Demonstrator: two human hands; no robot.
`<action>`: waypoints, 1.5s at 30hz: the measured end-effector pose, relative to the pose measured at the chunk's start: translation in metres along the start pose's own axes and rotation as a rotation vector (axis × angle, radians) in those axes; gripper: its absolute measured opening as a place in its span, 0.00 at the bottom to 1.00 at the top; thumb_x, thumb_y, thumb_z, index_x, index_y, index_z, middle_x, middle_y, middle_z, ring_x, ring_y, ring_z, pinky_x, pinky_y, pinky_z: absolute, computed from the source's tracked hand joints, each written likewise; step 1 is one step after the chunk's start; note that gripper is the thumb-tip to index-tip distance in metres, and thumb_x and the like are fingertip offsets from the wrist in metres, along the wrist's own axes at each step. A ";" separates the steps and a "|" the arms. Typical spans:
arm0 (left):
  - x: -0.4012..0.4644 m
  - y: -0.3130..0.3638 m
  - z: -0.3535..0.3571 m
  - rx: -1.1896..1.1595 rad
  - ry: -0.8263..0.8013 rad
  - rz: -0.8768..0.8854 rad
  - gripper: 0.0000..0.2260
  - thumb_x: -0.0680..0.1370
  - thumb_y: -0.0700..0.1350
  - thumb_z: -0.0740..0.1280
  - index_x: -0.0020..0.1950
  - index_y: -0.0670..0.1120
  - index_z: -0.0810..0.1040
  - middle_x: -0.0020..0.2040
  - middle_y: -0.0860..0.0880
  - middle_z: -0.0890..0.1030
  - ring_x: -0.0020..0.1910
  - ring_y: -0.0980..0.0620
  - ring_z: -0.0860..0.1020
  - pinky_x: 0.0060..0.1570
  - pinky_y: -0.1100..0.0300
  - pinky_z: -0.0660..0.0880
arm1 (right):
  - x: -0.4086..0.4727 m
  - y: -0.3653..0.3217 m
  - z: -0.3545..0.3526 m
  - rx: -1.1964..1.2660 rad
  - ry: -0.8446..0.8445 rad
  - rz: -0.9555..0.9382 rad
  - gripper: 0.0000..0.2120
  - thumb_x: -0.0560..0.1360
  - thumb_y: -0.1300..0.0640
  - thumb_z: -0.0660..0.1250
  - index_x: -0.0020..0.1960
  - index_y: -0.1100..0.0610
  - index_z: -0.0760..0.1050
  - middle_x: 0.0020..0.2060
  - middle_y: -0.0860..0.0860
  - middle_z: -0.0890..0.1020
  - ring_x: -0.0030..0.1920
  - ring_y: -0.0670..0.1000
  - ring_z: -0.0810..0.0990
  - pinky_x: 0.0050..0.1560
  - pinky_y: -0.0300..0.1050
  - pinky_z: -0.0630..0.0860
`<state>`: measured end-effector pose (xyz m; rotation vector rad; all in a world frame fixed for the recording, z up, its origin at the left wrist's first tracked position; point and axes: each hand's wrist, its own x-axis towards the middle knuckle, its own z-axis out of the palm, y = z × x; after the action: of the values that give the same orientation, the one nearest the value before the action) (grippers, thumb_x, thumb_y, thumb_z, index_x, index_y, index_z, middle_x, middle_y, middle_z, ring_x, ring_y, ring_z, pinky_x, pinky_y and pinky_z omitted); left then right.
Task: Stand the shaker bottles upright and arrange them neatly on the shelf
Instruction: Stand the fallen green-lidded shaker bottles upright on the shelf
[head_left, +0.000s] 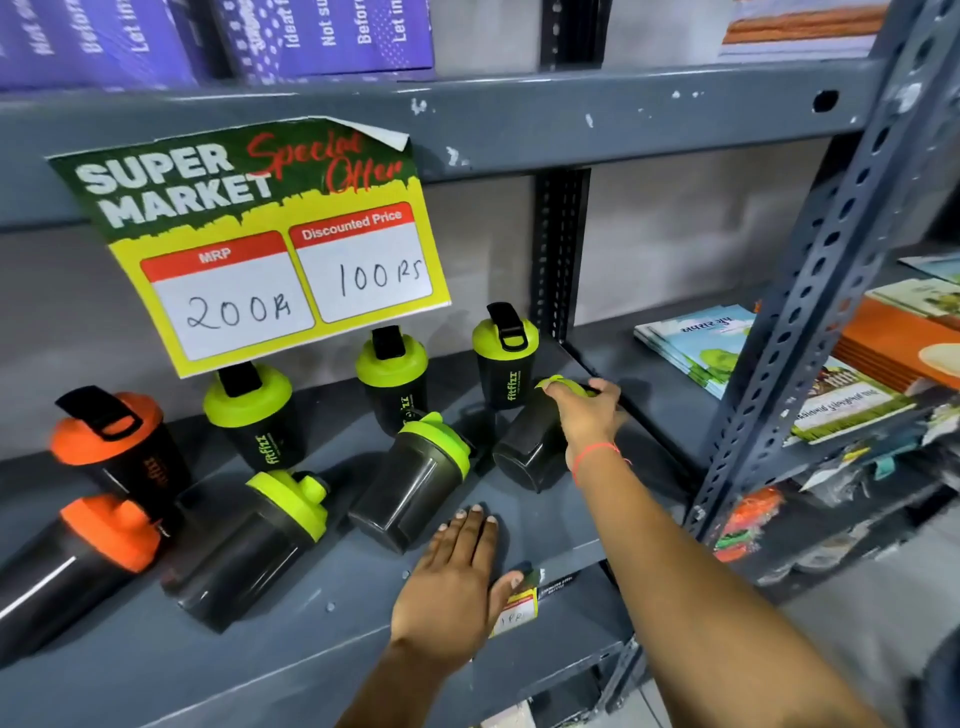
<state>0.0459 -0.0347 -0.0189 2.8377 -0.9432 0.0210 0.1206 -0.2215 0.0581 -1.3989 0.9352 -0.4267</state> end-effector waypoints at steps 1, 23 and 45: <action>0.001 0.000 0.000 -0.006 0.005 0.002 0.32 0.79 0.58 0.39 0.58 0.42 0.77 0.58 0.43 0.80 0.55 0.47 0.78 0.51 0.52 0.75 | -0.003 -0.002 -0.001 -0.038 0.040 -0.074 0.29 0.65 0.53 0.73 0.63 0.52 0.66 0.64 0.58 0.65 0.58 0.62 0.73 0.64 0.54 0.69; 0.009 -0.012 -0.003 -0.182 0.095 0.099 0.51 0.64 0.68 0.22 0.71 0.43 0.61 0.73 0.43 0.61 0.71 0.48 0.59 0.68 0.58 0.52 | -0.063 -0.011 -0.023 -0.666 0.139 -0.797 0.17 0.75 0.51 0.64 0.60 0.58 0.75 0.68 0.59 0.69 0.69 0.61 0.63 0.66 0.52 0.66; 0.009 -0.017 -0.004 -0.125 0.060 0.049 0.33 0.79 0.58 0.38 0.56 0.43 0.79 0.56 0.45 0.81 0.54 0.48 0.79 0.50 0.52 0.76 | -0.052 -0.094 -0.034 -1.624 -0.656 -0.640 0.35 0.70 0.62 0.70 0.73 0.47 0.61 0.74 0.52 0.64 0.72 0.55 0.65 0.69 0.45 0.67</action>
<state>0.0628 -0.0262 -0.0166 2.6848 -0.9657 0.0509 0.0881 -0.2208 0.1659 -3.0561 0.0742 0.5315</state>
